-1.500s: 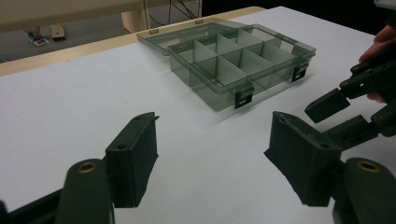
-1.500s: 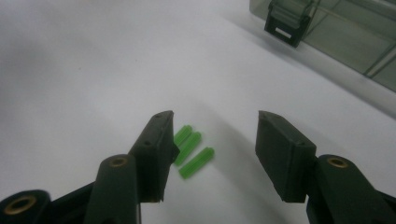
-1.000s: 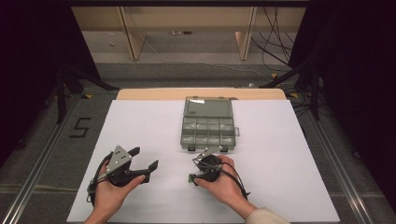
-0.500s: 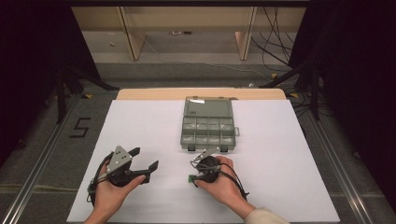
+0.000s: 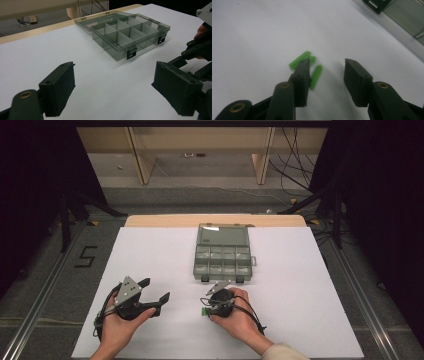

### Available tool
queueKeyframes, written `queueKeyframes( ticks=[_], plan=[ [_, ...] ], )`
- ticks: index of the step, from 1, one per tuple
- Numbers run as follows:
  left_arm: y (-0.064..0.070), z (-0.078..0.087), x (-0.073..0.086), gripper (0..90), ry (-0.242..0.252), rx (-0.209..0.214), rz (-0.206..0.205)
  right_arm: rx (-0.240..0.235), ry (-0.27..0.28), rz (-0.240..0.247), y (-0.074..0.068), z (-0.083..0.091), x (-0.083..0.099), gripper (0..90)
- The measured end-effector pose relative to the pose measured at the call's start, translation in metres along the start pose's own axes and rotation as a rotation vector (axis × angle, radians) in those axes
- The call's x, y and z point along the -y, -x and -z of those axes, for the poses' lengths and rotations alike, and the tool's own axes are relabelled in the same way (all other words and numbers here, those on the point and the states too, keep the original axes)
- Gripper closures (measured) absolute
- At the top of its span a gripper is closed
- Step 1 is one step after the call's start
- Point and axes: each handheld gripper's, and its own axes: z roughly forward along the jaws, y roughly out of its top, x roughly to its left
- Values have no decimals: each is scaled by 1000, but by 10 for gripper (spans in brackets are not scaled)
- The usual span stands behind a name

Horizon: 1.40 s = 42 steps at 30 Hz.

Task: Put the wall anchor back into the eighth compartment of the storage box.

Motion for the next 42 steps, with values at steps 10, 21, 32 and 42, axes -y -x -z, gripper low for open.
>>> queueKeyframes(
  ticks=[10,21,32,42],
  plan=[
    [1,0,0,172,0,1,8,-29,-18,29,1,2,-1,764],
    [0,0,1,174,-1,1,10,-57,-25,28,6,2,-1,844],
    [0,0,1,174,-1,-1,18,-73,-22,5,8,5,-2,844],
    [0,0,1,174,1,-2,17,-66,18,-30,15,15,-5,845]
  ],
)
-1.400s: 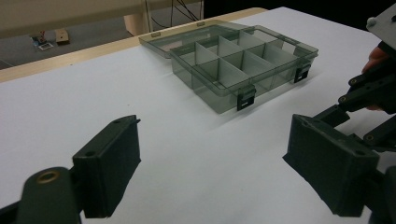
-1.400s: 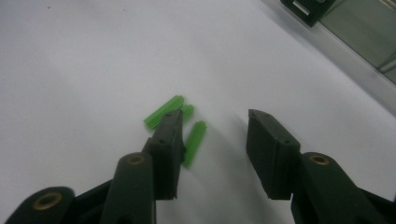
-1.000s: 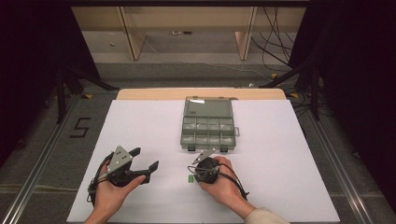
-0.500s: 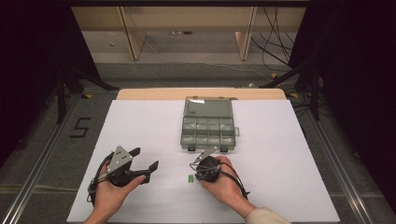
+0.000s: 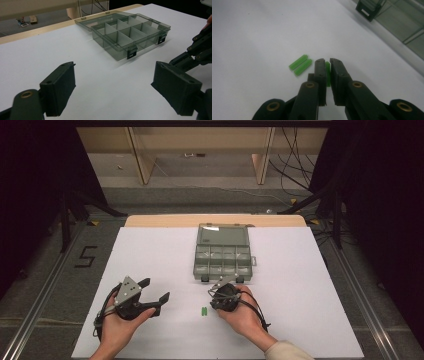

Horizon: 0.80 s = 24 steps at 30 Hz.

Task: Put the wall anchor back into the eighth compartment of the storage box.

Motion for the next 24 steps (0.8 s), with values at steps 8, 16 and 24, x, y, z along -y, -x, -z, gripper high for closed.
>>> queueKeyframes(
  ticks=[8,16,24],
  plan=[
    [-1,-1,0,177,-1,4,-3,15,39,-10,8,8,-3,844],
    [0,0,0,177,-4,-4,-1,28,77,-35,17,17,-7,844],
    [-2,0,0,177,-8,0,-24,53,112,-56,30,26,-10,845]
  ],
)
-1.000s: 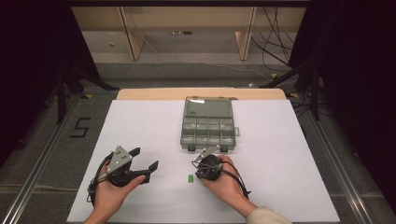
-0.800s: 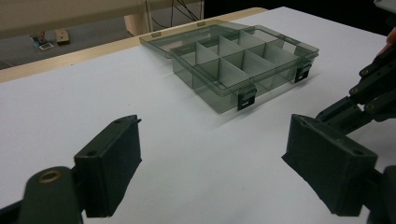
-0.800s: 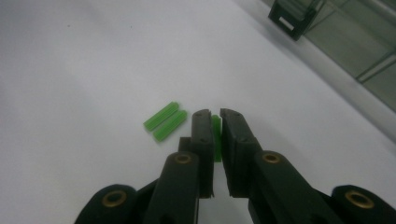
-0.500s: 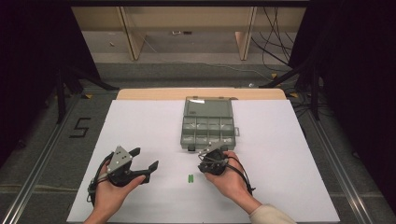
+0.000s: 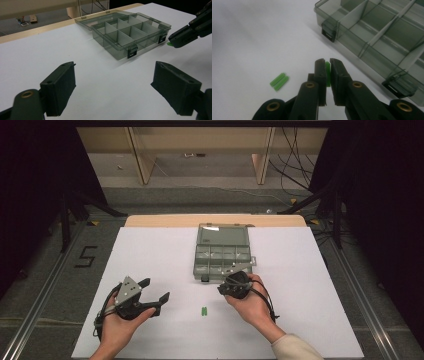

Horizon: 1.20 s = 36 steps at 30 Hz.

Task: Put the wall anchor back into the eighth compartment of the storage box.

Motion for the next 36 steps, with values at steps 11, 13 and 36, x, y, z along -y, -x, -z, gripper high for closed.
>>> queueKeyframes(
  ticks=[11,13,36],
  plan=[
    [0,0,0,178,1,0,-2,21,37,-26,18,6,-4,844],
    [0,0,0,178,1,-1,2,28,45,-41,21,7,-5,844],
    [0,0,0,180,2,1,3,89,80,-105,57,17,-16,844]
  ],
)
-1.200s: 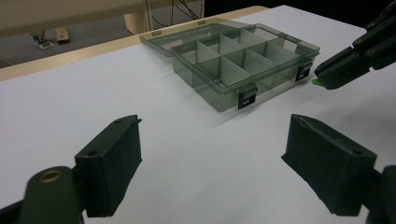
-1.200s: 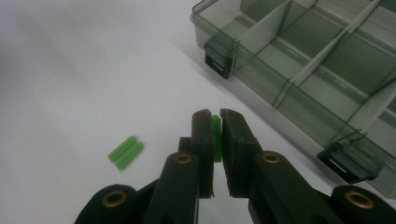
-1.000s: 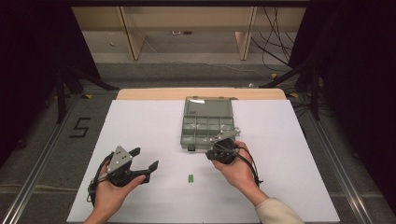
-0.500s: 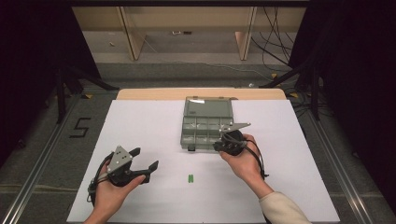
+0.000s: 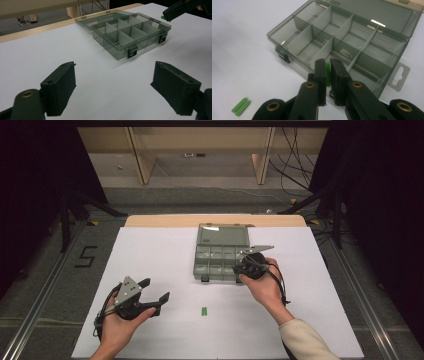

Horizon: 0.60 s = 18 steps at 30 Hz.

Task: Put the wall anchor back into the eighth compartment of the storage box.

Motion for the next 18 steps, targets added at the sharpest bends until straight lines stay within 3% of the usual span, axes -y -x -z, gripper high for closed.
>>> queueKeyframes(
  ticks=[2,3,4,8,11,16,17,18],
  plan=[
    [0,0,0,180,0,0,0,6,-11,-30,1,1,-1,844],
    [0,0,0,180,0,0,0,11,16,-7,4,0,-2,844],
    [0,0,0,180,0,0,1,13,-1,-13,4,0,-2,844],
    [0,0,0,180,-2,0,2,31,24,-10,8,-4,-3,844],
    [0,0,0,180,-2,0,4,25,7,5,12,-5,-3,844],
    [0,0,0,181,-1,1,5,34,-6,-27,15,-6,-4,844],
    [0,0,0,181,-1,0,4,51,2,-2,17,-8,-4,844],
    [0,0,0,181,0,0,2,40,-11,-29,17,-7,-4,844]
  ],
)
